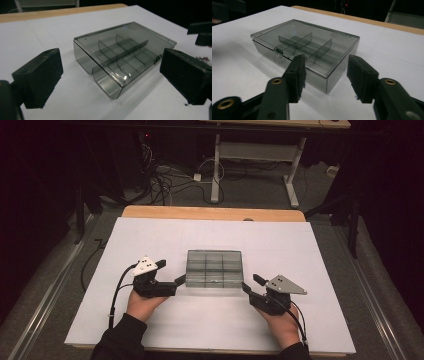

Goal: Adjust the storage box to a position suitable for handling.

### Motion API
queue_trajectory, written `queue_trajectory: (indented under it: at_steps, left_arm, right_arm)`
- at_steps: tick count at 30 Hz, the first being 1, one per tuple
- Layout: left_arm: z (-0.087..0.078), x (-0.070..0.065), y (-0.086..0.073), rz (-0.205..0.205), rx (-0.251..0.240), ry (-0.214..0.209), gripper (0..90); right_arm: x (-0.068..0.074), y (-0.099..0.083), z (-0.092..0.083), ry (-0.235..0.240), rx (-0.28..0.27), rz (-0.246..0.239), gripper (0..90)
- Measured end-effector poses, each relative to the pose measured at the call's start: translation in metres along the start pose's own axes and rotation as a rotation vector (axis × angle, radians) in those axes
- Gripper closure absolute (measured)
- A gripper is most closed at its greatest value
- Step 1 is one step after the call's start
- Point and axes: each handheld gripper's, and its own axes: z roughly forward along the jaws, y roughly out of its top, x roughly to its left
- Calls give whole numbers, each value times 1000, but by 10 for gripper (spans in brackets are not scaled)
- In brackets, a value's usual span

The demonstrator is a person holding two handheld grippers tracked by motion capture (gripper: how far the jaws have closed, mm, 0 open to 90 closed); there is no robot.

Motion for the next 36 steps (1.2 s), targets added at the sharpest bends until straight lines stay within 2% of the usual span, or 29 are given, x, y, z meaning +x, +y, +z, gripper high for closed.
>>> queue_trajectory:
  at_steps: [1,2,3,4,6,7,8,10,14,18,22,24,26,27,28,29,30,33,36]
  left_arm:
    - [0,0,0,0,0,0,56]
    - [1,-1,-4,1,12,-4,63]
    - [1,-1,-4,1,12,-4,77]
    - [1,-1,-6,-4,9,-9,92]
    - [0,-3,-11,22,17,-15,126]
    - [0,-3,-11,22,17,-15,142]
    - [0,-5,-13,35,38,-23,143]
    - [-2,-5,-14,23,42,-37,148]
    - [-4,-5,-17,21,23,-27,224]
    - [-2,-3,-19,31,35,-4,317]
    - [-5,-2,-23,38,46,8,454]
    - [-6,-2,-24,35,50,9,553]
    - [-5,0,-27,23,68,-6,625]
    - [-4,0,-30,23,95,-22,667]
    - [-4,0,-30,23,95,-22,718]
    - [-3,0,-30,26,104,-28,718]
    - [-2,-2,-30,15,111,-47,790]
    - [0,-4,-31,21,115,-45,863]
    - [0,-3,-31,19,118,-51,878]
  right_arm:
    - [0,0,0,0,0,0,531]
    - [1,-2,0,-1,-17,-2,591]
    - [1,-2,0,-1,-17,-2,591]
    - [2,-4,-1,3,-17,-1,632]
    - [2,-7,-1,5,-10,1,666]
    - [3,-9,-2,8,-6,-1,683]
    - [3,-10,-2,9,-3,-2,703]
    - [4,-12,-3,7,4,-12,739]
    - [7,-16,-6,4,8,-34,817]
    - [9,-17,-8,8,7,-43,875]
    - [7,-18,-9,0,11,-40,900]
    - [7,-19,-9,0,12,-36,900]
    - [4,-20,-9,3,21,-20,900]
    - [4,-20,-9,8,23,-10,900]
    - [4,-20,-9,8,23,-10,900]
    - [3,-21,-9,15,23,-7,900]
    - [4,-21,-8,21,29,-10,900]
    - [5,-22,-7,25,38,-19,900]
    - [7,-22,-5,27,47,-35,900]
